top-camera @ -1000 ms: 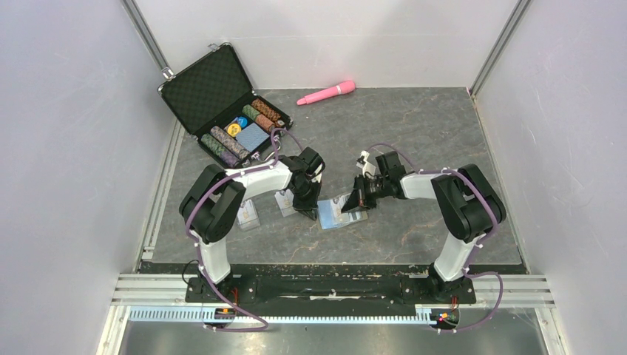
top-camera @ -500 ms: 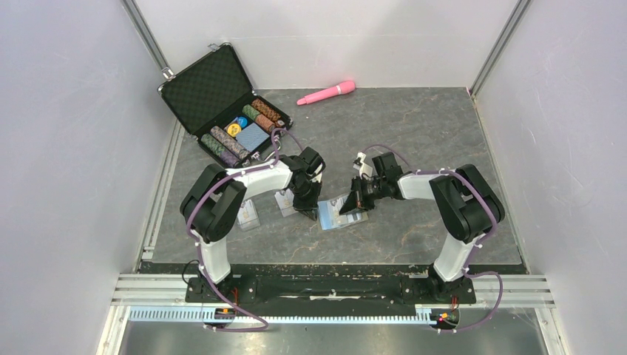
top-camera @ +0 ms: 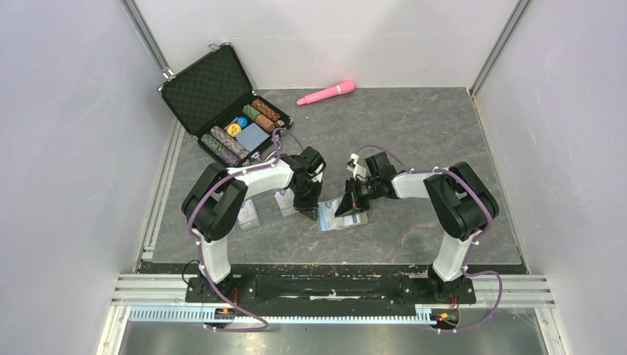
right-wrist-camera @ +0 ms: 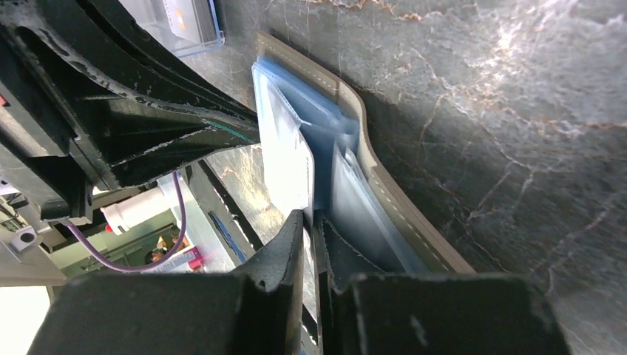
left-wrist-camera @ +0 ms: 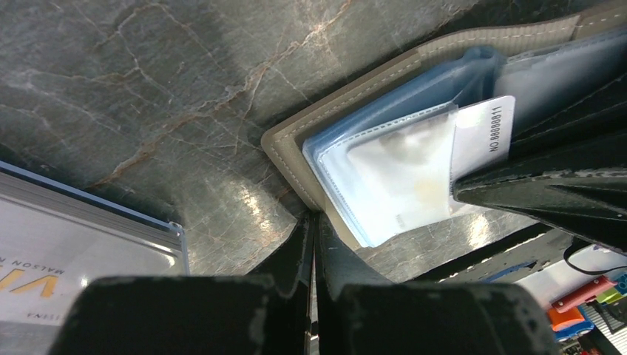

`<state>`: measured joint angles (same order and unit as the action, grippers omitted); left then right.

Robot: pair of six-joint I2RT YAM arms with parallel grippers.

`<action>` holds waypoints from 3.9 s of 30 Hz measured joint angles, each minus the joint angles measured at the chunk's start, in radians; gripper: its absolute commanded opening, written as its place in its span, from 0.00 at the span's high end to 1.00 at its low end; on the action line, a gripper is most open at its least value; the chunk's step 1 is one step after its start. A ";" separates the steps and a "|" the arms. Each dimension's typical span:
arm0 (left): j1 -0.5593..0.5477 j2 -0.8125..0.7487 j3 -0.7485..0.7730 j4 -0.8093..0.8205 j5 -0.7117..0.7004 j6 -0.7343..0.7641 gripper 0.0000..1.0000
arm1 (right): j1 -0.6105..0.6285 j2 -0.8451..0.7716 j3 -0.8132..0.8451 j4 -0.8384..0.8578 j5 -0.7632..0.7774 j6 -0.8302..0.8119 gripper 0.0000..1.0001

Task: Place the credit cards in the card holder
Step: Insert the credit card into the card holder, then turn over the card slot in the card holder.

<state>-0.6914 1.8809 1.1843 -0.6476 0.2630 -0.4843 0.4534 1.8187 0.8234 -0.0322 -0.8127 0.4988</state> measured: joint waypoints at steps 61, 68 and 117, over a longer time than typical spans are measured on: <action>-0.033 -0.115 0.061 -0.026 -0.092 0.010 0.47 | 0.088 -0.066 0.195 -0.388 0.196 -0.170 0.16; 0.018 -0.158 -0.042 0.166 0.087 -0.087 0.49 | 0.084 -0.081 0.253 -0.468 0.248 -0.223 0.40; -0.020 -0.018 0.014 0.125 0.077 -0.157 0.59 | 0.020 -0.029 0.096 -0.306 0.189 -0.203 0.96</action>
<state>-0.7116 1.8626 1.1988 -0.5228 0.3401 -0.6411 0.4736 1.7901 0.9192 -0.3382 -0.6239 0.2958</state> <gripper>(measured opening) 0.410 0.044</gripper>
